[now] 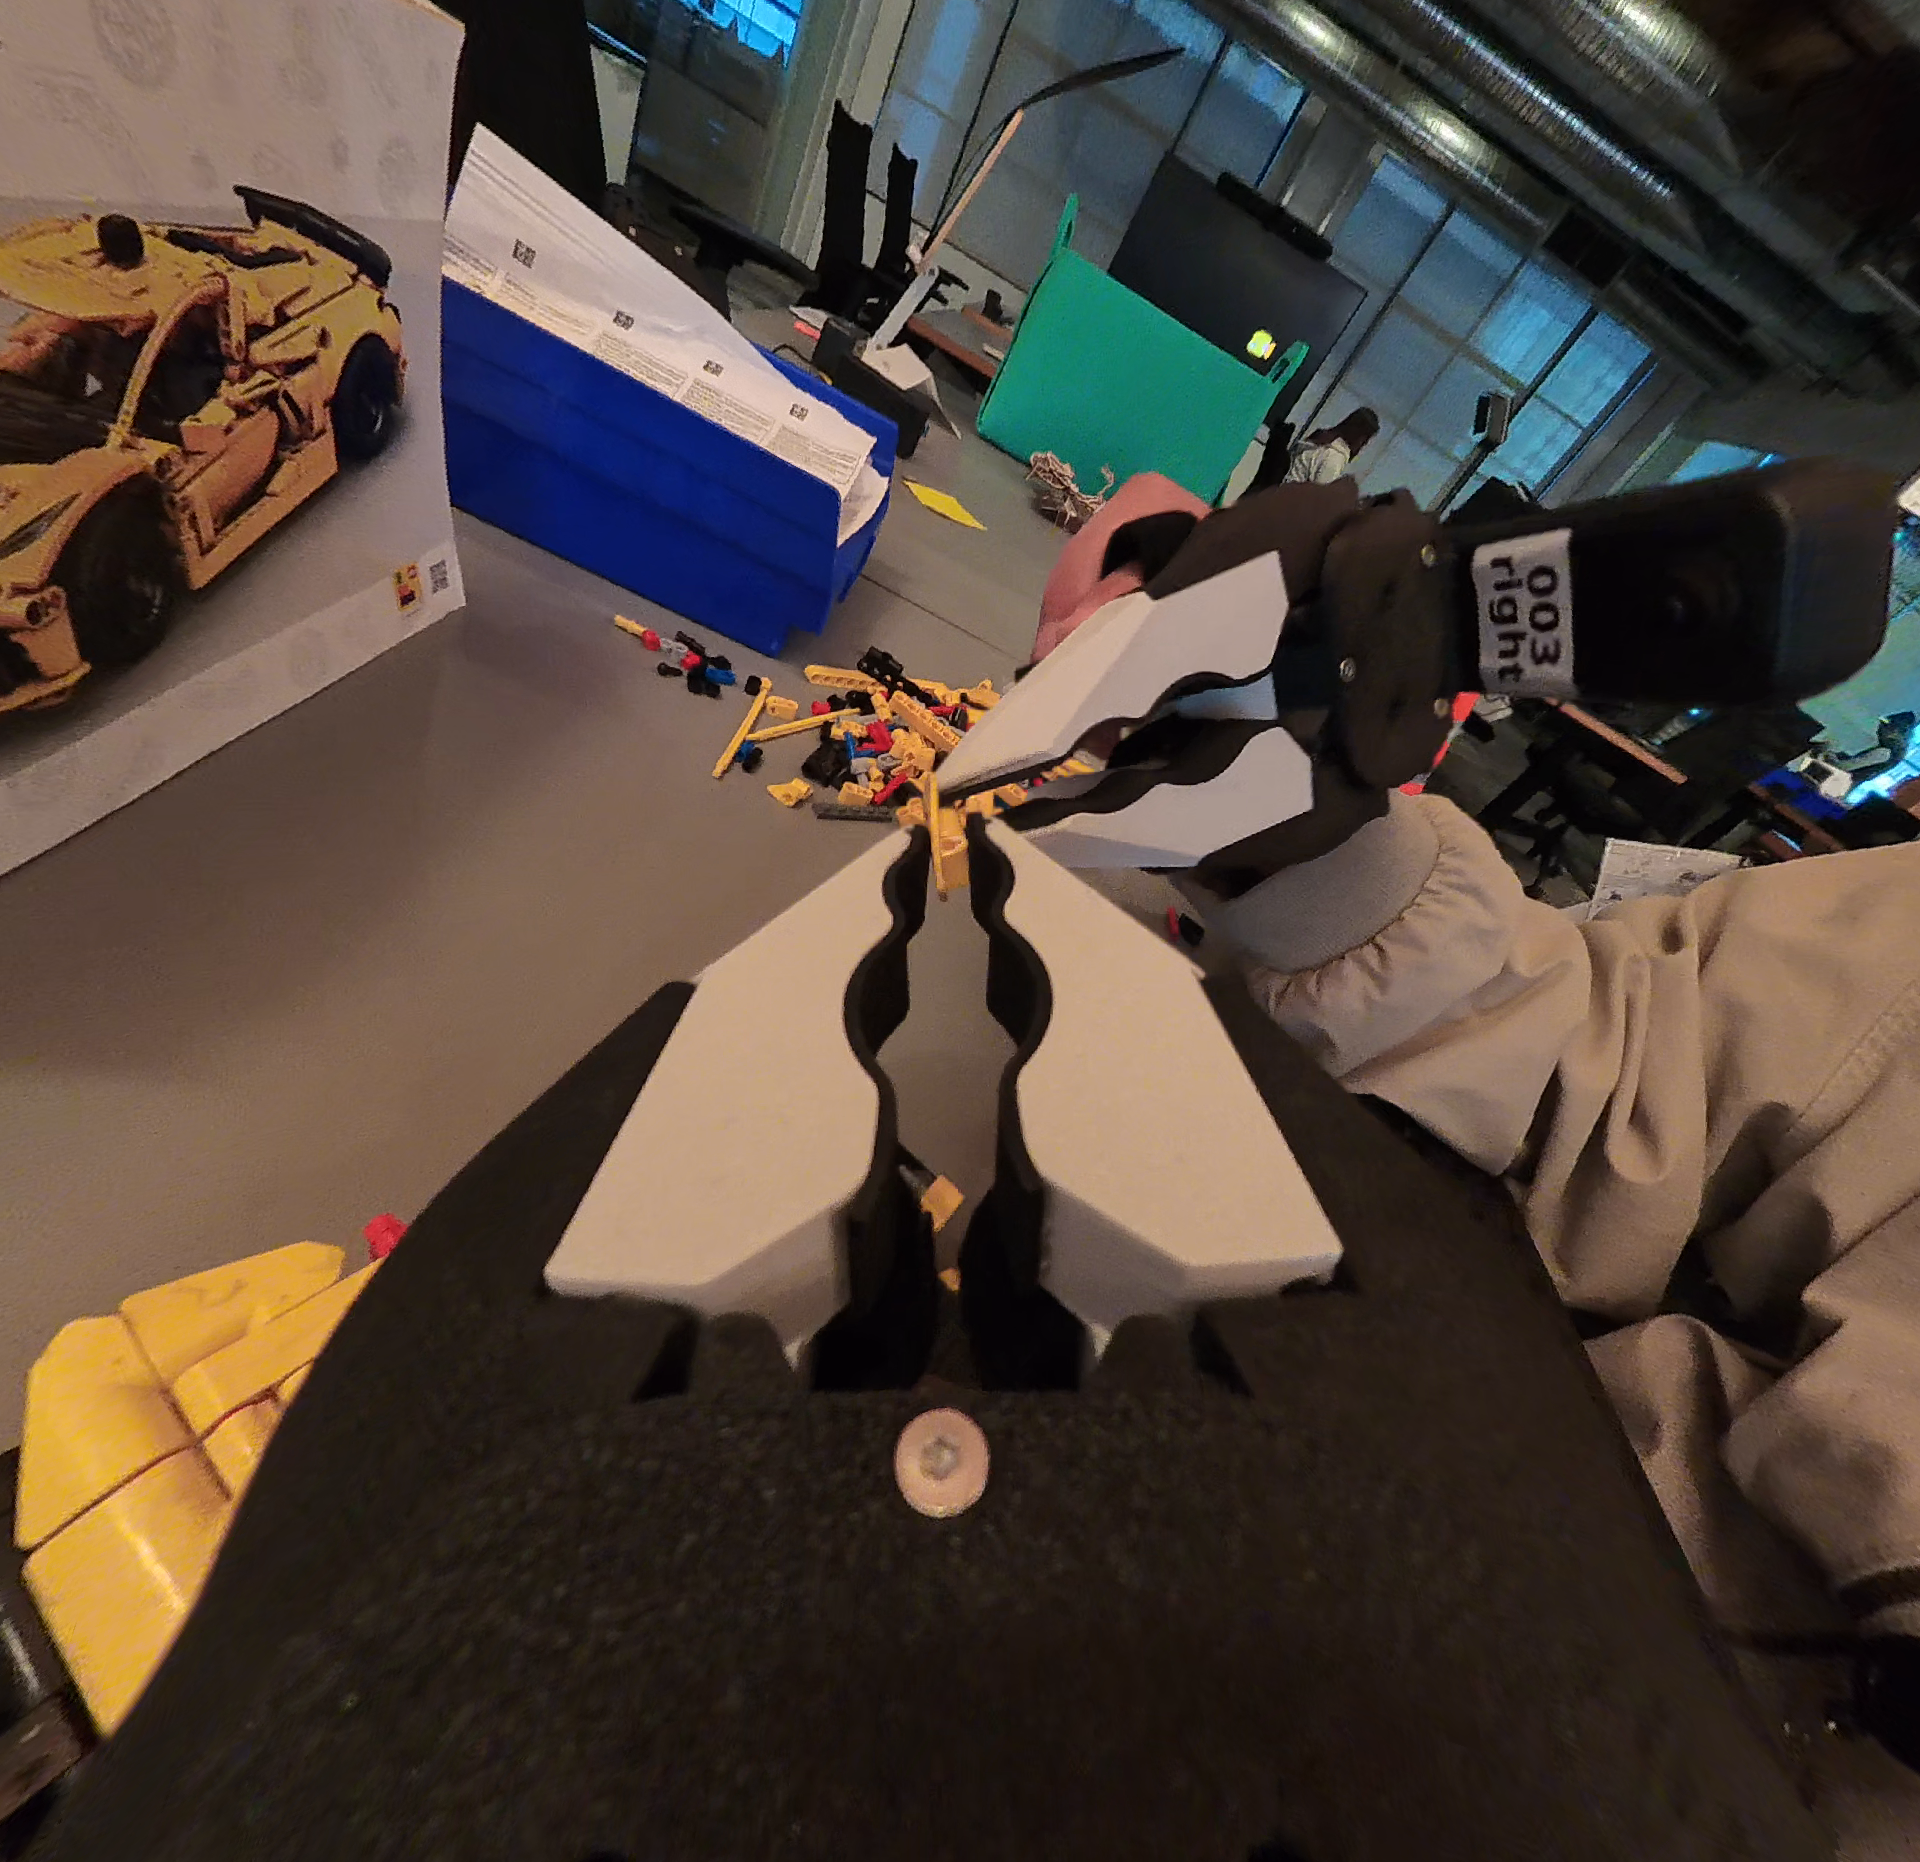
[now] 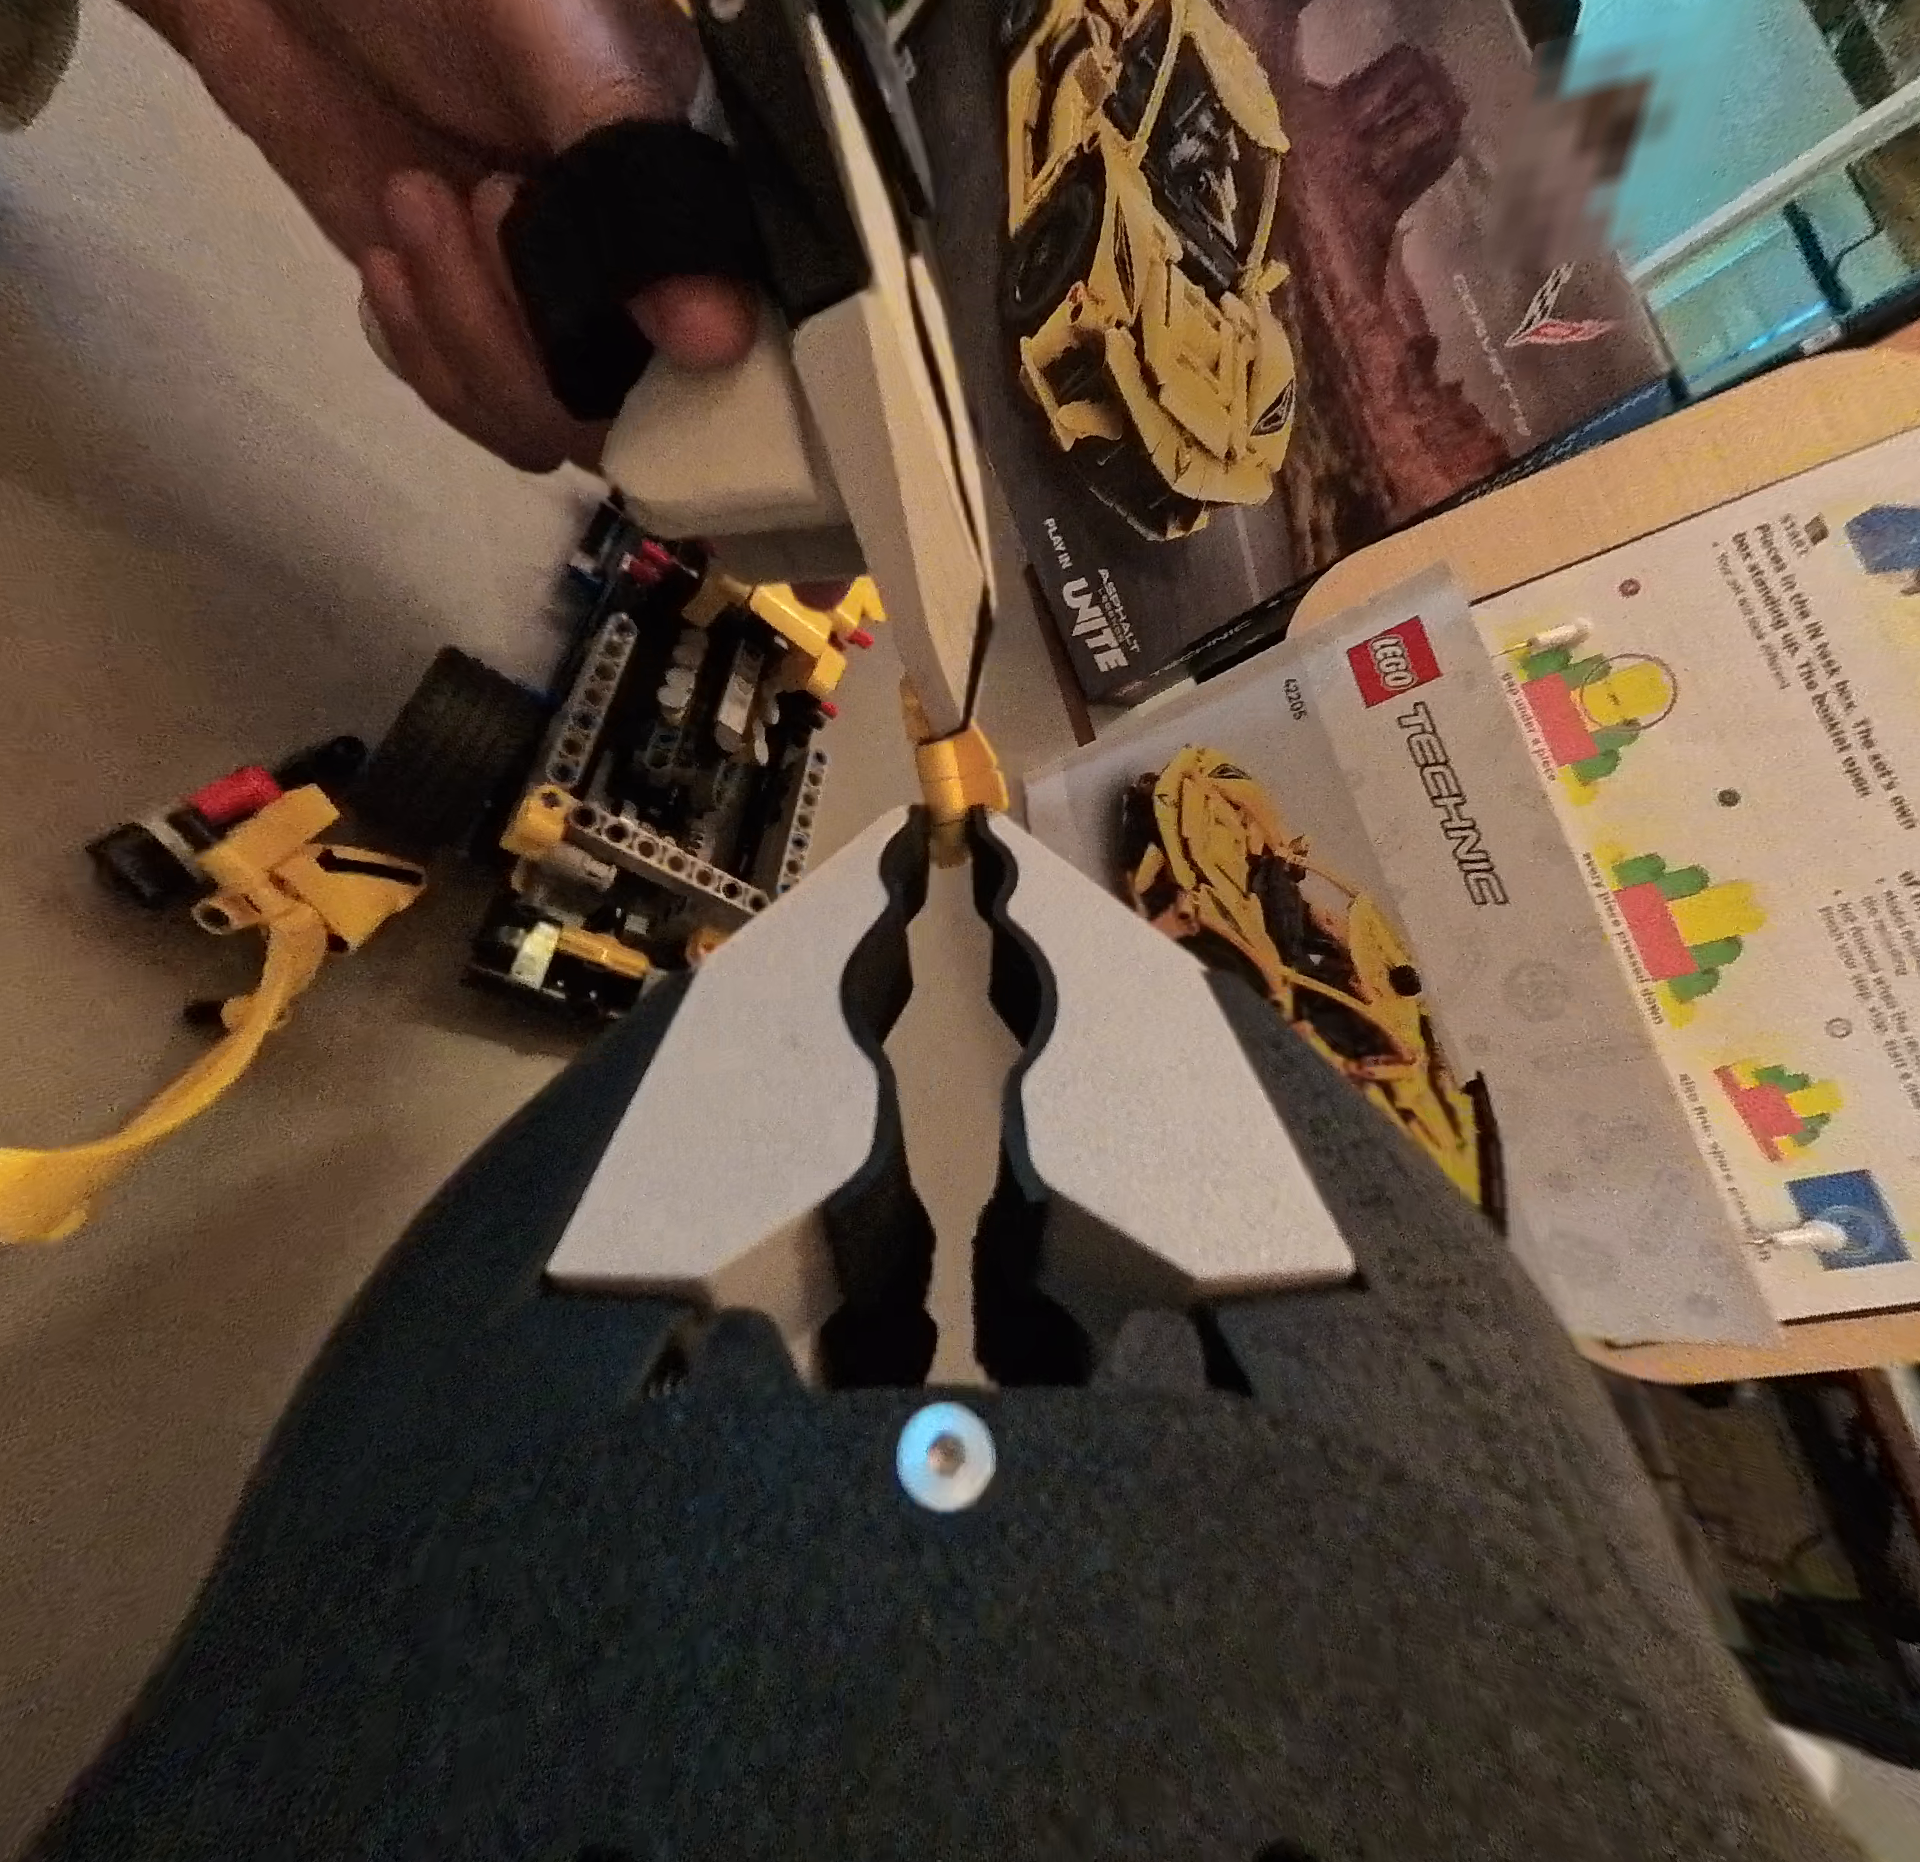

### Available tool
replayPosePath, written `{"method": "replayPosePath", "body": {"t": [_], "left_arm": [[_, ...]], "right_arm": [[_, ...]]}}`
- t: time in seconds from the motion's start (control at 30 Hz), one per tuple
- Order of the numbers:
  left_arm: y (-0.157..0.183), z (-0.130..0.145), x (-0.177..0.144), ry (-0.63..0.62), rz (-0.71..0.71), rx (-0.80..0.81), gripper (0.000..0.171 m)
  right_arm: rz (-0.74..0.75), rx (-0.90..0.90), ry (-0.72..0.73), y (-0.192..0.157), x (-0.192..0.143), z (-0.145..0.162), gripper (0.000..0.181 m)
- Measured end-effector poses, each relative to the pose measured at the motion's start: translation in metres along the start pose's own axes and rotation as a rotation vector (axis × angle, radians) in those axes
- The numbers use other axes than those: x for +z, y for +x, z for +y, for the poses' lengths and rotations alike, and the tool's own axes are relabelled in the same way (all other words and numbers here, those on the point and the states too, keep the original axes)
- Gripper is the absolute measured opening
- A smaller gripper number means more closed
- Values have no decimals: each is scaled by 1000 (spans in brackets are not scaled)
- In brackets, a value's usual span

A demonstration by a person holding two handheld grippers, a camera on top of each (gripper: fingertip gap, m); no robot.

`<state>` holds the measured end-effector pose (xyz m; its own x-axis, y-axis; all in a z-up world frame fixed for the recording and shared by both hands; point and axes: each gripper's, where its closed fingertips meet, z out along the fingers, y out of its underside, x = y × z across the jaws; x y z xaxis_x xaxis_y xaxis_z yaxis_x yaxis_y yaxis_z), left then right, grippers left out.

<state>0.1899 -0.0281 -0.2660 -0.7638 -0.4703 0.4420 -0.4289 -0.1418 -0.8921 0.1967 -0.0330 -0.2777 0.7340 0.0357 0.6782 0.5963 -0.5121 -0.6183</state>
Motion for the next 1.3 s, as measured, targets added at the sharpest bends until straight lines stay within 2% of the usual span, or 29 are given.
{"method": "replayPosePath", "body": {"t": [0.1,0.17,0.3,0.37,0.43,0.5,0.6,0.7,0.87,1.13,1.2,1.3], "left_arm": [[9,-13,-8,70,58,2,5],[14,-21,-14,111,94,0,5],[35,-36,-27,201,237,-14,5],[42,-33,-27,178,262,13,5],[46,-28,-24,152,271,36,5],[48,-27,-22,140,267,50,5],[47,-24,-20,125,254,62,5],[48,-27,-21,141,255,57,5],[49,-29,-21,154,262,54,5],[50,-31,-26,127,212,121,6],[54,-32,-26,133,227,121,13],[54,-27,-22,106,221,132,13]], "right_arm": [[-16,268,139,8,-8,-18,8],[-66,466,292,15,-17,-34,22],[-401,837,379,3,-18,-42,34],[-541,922,473,-2,-23,-55,28],[-598,980,573,4,-29,-65,22],[-628,1006,607,6,-33,-66,17],[-596,981,567,5,-28,-58,4],[-580,977,565,7,-30,-56,10],[-624,972,540,1,-31,-57,6],[-584,917,556,4,-29,-62,6],[-568,890,534,2,-28,-63,6],[-574,893,535,1,-28,-65,6]]}}
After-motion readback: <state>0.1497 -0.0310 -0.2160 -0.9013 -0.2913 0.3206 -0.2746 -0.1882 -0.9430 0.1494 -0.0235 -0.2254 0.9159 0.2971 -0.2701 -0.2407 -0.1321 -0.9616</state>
